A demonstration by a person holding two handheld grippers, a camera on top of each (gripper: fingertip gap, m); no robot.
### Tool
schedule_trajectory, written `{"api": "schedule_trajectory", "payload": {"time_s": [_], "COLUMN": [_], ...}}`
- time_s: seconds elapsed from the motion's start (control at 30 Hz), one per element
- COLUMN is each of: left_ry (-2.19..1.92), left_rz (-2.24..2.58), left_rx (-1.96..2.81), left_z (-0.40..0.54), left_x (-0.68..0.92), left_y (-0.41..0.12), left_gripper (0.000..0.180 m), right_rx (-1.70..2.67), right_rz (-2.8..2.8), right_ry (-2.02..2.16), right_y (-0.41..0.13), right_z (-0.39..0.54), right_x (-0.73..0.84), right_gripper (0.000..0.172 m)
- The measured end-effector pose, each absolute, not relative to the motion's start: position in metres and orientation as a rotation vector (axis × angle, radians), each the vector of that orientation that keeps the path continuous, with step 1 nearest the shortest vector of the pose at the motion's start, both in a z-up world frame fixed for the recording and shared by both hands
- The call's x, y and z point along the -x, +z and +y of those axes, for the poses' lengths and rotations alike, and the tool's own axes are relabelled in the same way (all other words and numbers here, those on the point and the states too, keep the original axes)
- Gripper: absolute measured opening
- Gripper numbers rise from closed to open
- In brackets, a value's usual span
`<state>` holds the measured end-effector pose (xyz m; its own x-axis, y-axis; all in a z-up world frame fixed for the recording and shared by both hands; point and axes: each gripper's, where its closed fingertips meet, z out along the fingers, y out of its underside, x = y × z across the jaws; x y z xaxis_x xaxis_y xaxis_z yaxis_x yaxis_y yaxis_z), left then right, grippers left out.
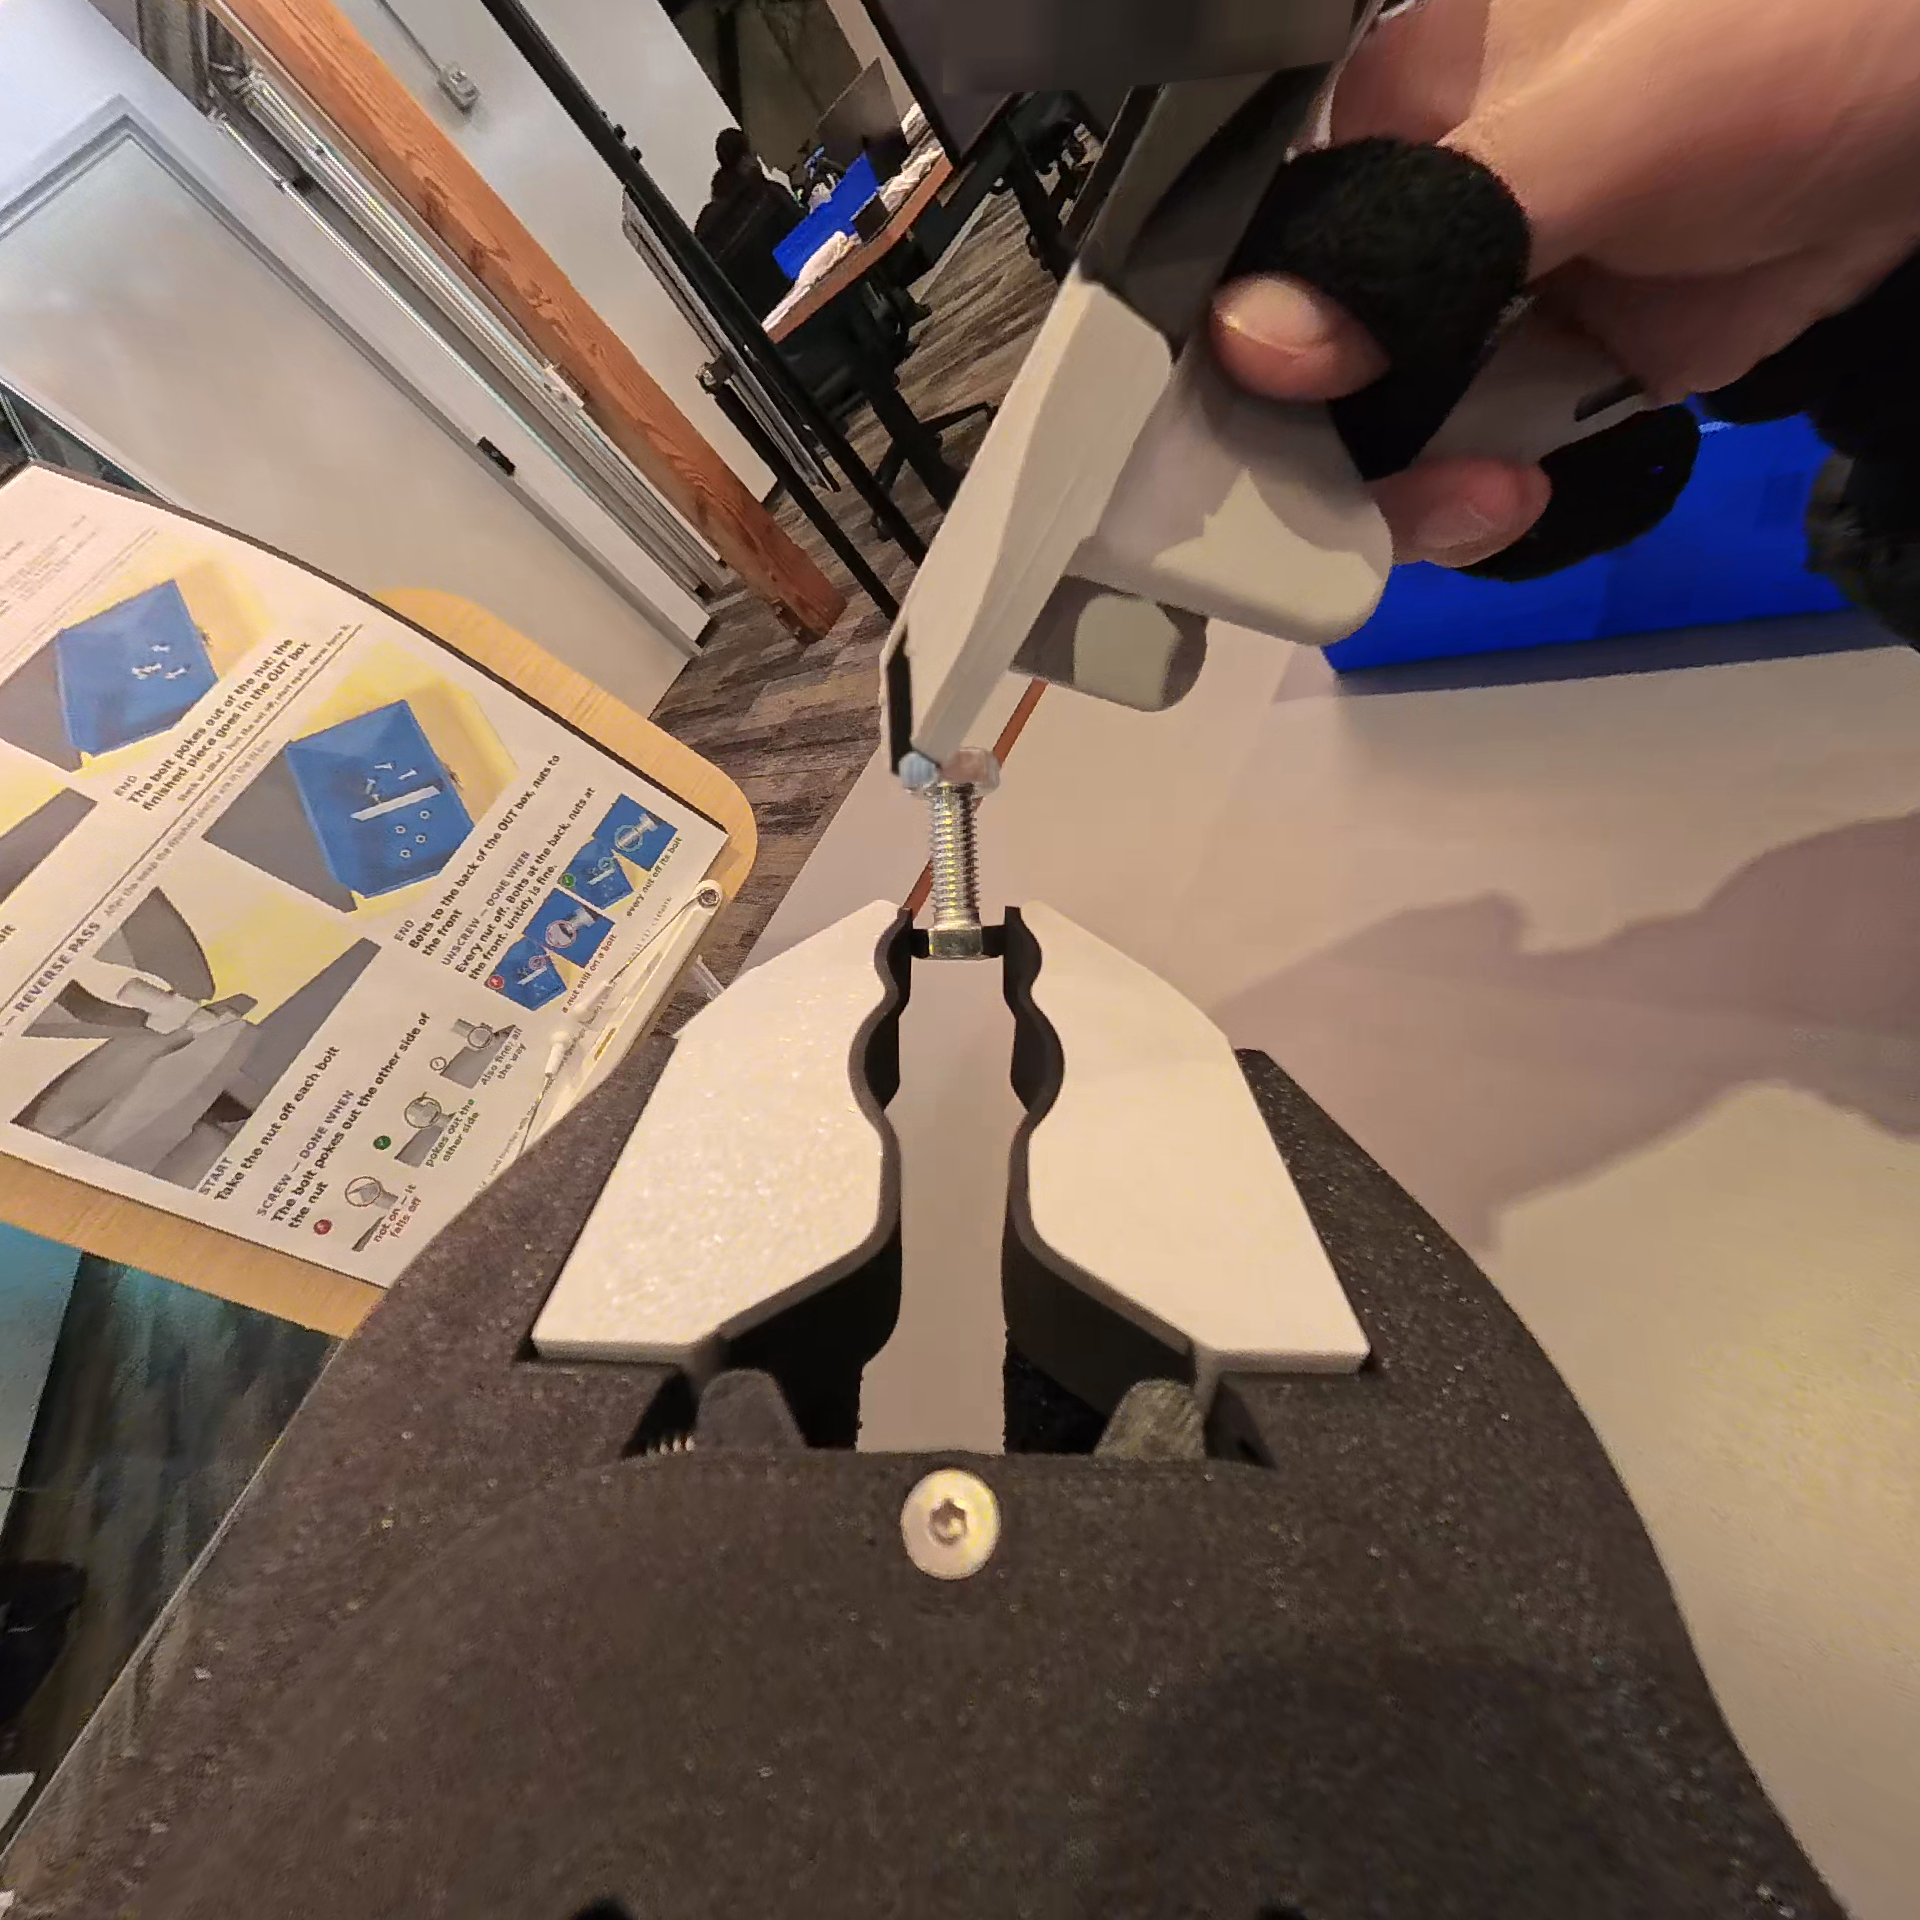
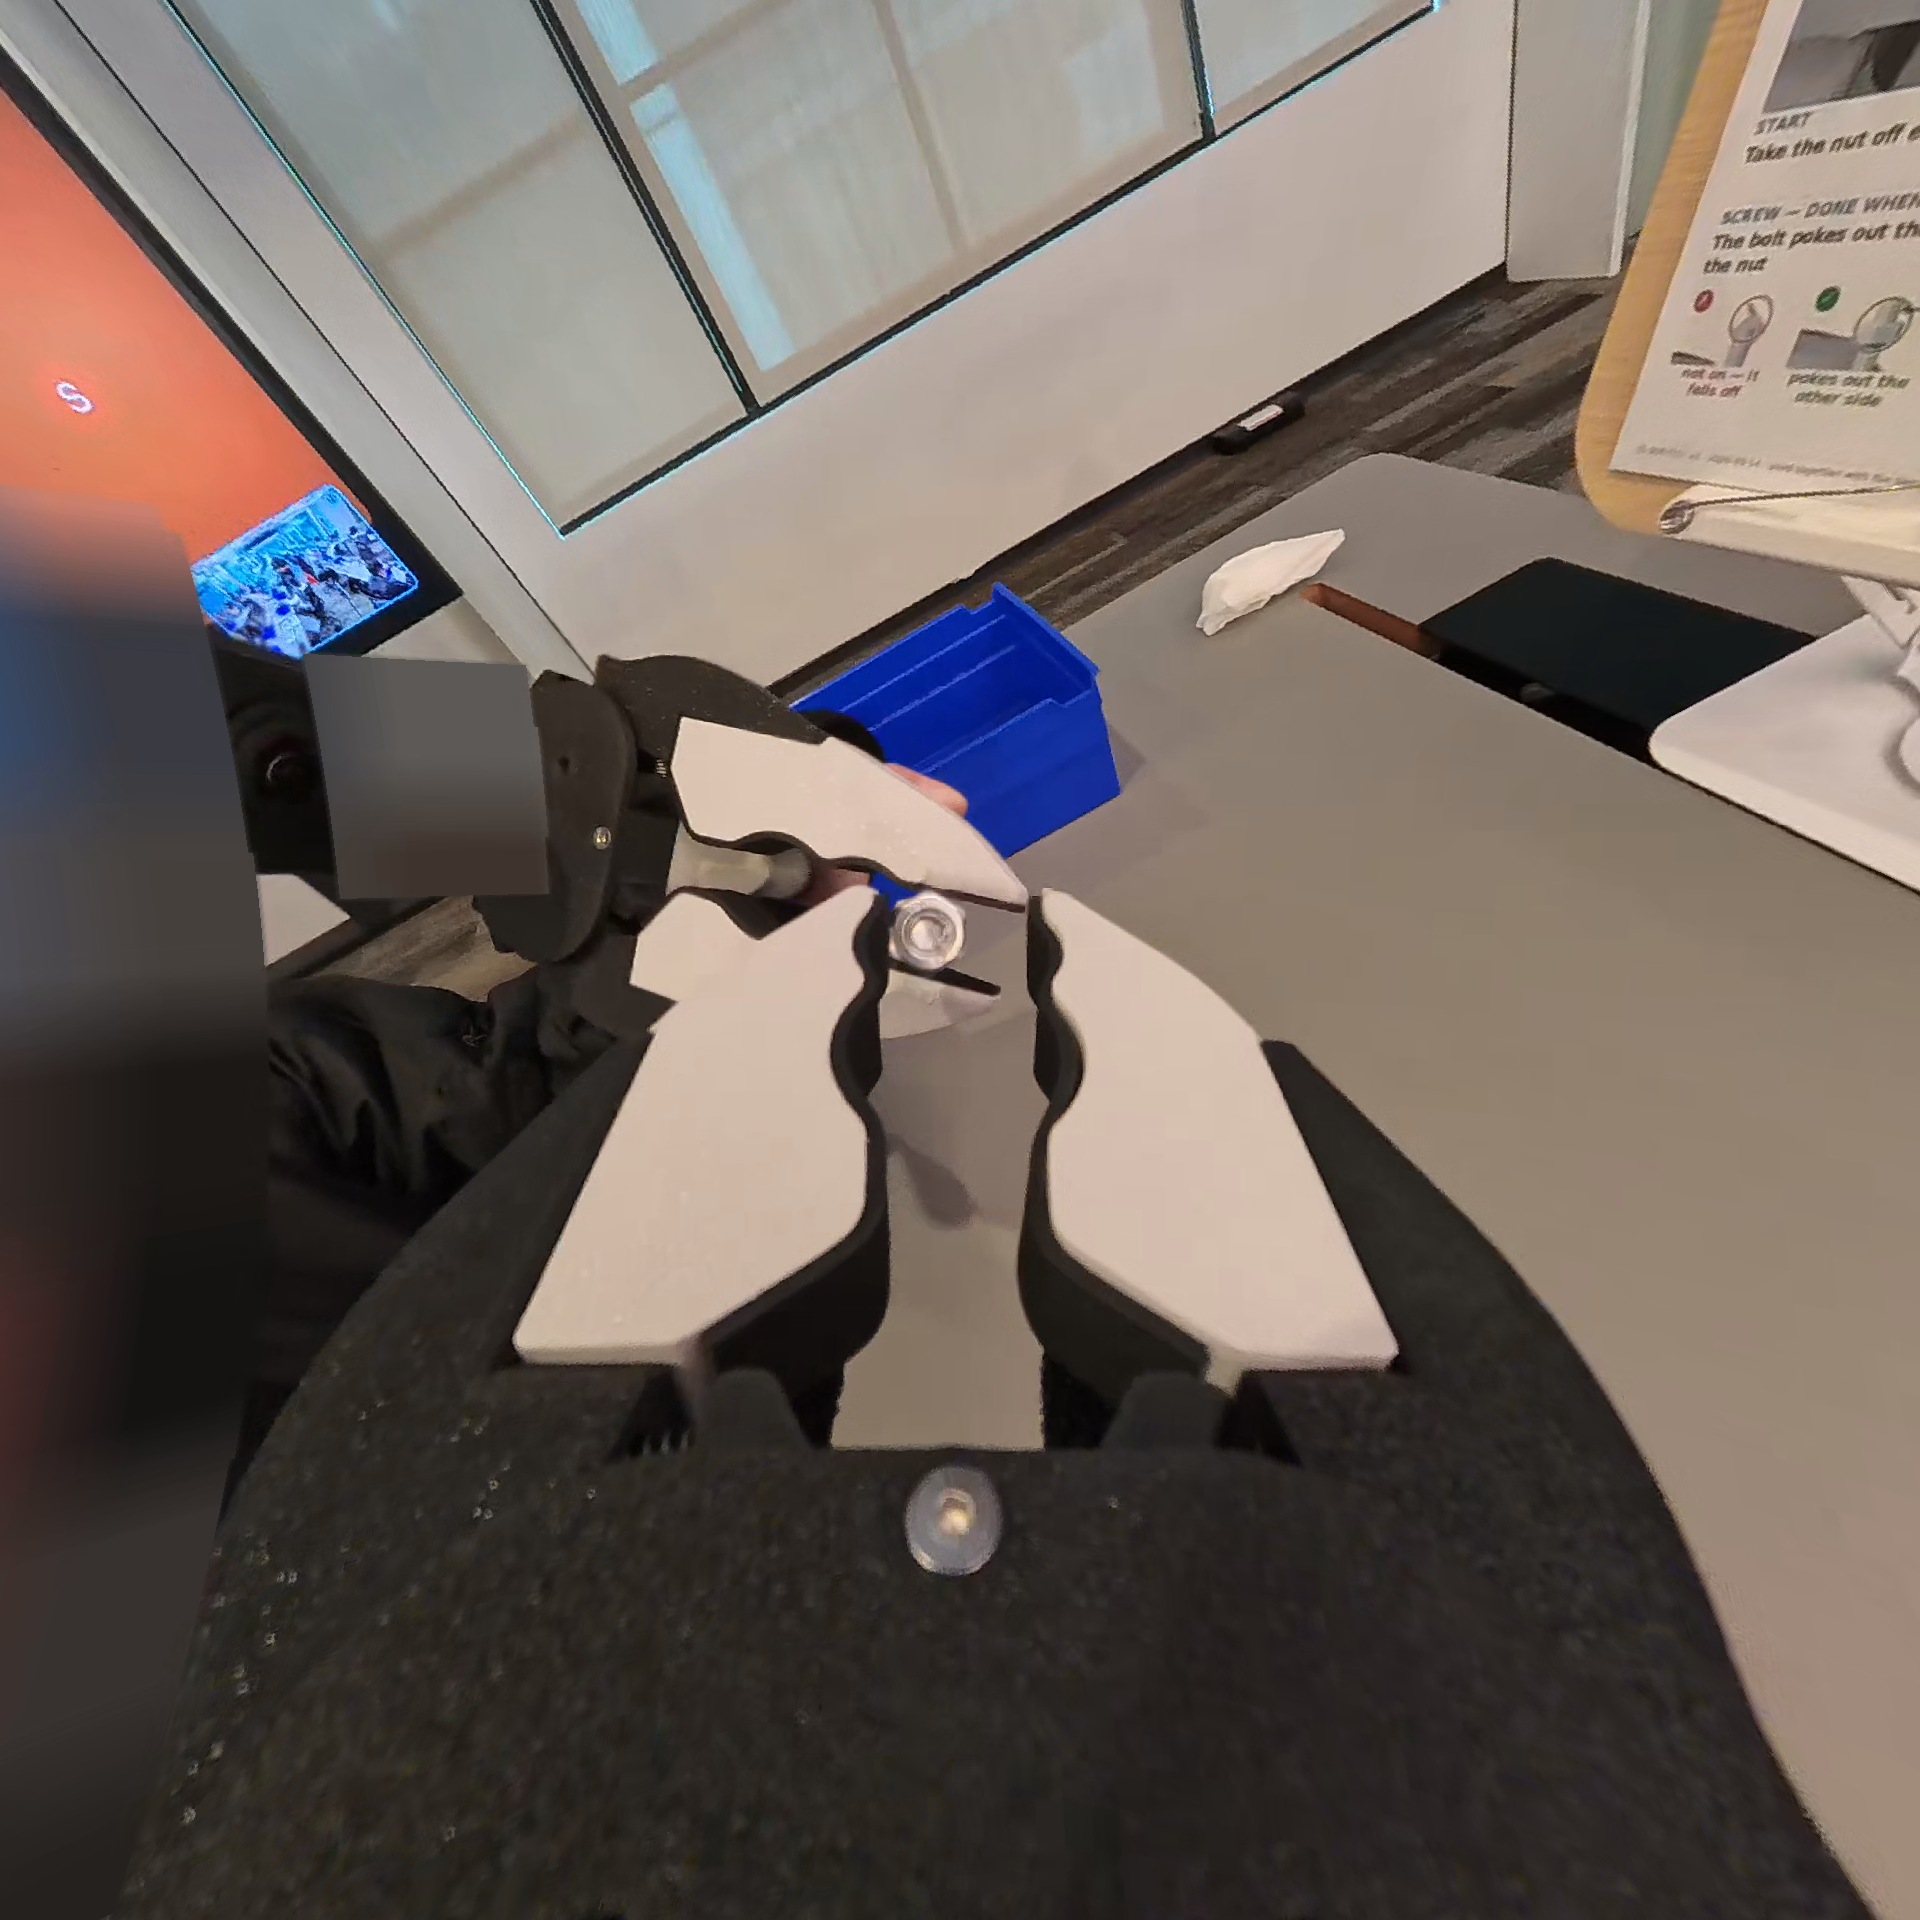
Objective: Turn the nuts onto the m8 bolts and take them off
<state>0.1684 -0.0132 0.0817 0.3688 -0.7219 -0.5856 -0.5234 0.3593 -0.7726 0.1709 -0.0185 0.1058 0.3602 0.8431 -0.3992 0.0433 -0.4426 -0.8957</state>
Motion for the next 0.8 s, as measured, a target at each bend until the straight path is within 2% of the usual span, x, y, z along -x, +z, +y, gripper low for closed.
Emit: {"api": "schedule_trajectory", "payload": {"time_s": [0.1, 0.2, 0.33, 0.57, 0.67, 0.77, 0.8], "left_ry": [-0.184, -0.186, -0.229, -0.491, -0.519, -0.432, -0.407], "left_rz": [1.290, 1.293, 1.309, 1.372, 1.359, 1.328, 1.313], "left_rx": [1.297, 1.301, 1.306, 1.314, 1.311, 1.319, 1.322], "left_z": [-0.013, -0.013, -0.017, -0.041, -0.043, -0.032, -0.029], "left_x": [-0.169, -0.169, -0.171, -0.175, -0.174, -0.170, -0.169], "left_y": [0.080, 0.079, 0.078, 0.080, 0.084, 0.084, 0.085], "left_gripper": [0.017, 0.017, 0.017, 0.017, 0.017, 0.017, 0.017], "right_rx": [1.791, 1.791, 1.753, 1.380, 1.349, 1.457, 1.496], "right_rz": [-0.804, -0.833, -0.923, -1.313, -1.303, -1.134, -1.046], "right_ry": [1.183, 1.194, 1.138, 0.888, 0.878, 0.942, 0.998], "right_y": [0.101, 0.101, 0.101, 0.107, 0.110, 0.118, 0.122], "right_z": [-0.020, -0.023, -0.027, -0.049, -0.049, -0.035, -0.030], "right_x": [-0.169, -0.168, -0.168, -0.168, -0.169, -0.175, -0.177], "right_gripper": [0.023, 0.014, 0.014, 0.014, 0.014, 0.030, 0.030]}}
